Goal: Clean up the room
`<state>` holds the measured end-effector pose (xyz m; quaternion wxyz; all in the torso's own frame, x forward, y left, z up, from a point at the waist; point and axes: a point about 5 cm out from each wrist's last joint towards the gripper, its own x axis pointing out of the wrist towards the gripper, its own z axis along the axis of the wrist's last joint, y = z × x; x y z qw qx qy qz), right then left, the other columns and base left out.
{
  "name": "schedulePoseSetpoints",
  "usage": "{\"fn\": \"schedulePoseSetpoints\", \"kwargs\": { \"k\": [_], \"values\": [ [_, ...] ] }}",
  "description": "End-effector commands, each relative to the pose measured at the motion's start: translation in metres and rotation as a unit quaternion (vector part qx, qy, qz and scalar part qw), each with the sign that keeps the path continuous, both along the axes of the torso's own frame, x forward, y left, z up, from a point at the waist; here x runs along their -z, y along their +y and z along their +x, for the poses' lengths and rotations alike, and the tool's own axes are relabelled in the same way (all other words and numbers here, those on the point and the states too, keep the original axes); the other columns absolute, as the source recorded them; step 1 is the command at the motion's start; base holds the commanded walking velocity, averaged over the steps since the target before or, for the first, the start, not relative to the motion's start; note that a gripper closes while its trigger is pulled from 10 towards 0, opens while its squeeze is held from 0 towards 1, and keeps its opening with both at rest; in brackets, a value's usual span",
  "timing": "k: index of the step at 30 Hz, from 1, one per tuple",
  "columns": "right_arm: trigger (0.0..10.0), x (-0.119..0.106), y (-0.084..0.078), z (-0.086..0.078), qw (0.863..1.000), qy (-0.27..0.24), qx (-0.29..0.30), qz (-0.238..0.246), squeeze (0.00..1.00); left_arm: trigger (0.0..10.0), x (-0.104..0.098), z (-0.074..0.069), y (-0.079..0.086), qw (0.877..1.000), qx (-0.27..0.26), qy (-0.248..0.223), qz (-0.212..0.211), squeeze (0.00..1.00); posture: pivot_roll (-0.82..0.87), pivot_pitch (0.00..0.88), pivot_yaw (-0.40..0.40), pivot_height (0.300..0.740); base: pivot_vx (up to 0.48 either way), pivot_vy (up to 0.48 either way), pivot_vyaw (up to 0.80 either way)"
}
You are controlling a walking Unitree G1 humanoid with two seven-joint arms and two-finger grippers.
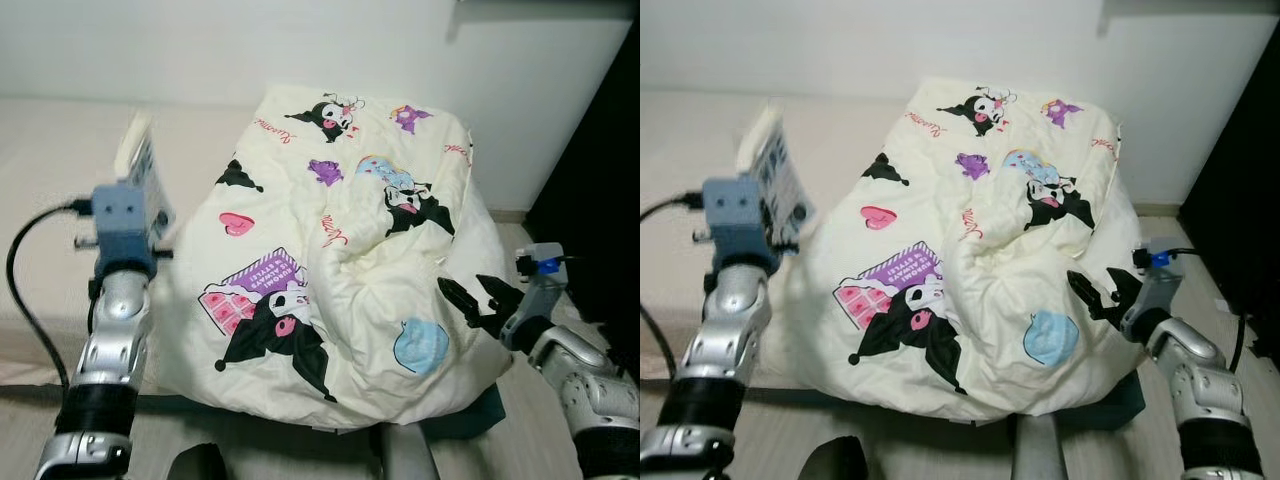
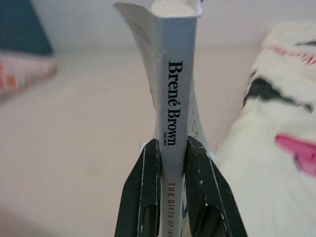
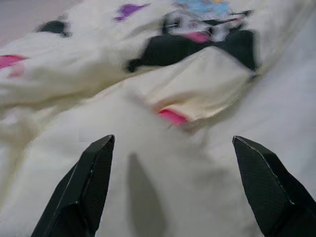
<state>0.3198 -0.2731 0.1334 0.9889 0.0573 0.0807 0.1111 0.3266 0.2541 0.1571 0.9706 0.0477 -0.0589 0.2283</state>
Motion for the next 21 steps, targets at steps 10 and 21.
{"fn": "schedulePoseSetpoints", "kwargs": {
  "k": [10,21],
  "values": [
    [0.0,0.034,0.020,-0.007,0.994,0.064,-0.080,0.048,0.00,10.0,-0.004,-0.010,0.017,1.000,-0.016,-0.001,0.019,0.00,0.00,0.084,0.036,0.500,0.000,0.000,0.00],
    [0.0,0.070,0.028,-0.005,0.990,0.140,-0.022,0.009,0.00,10.0,-0.009,-0.012,0.015,1.000,-0.015,-0.007,0.021,0.00,0.01,0.088,0.029,0.500,0.000,0.000,0.00]
  ]
}}
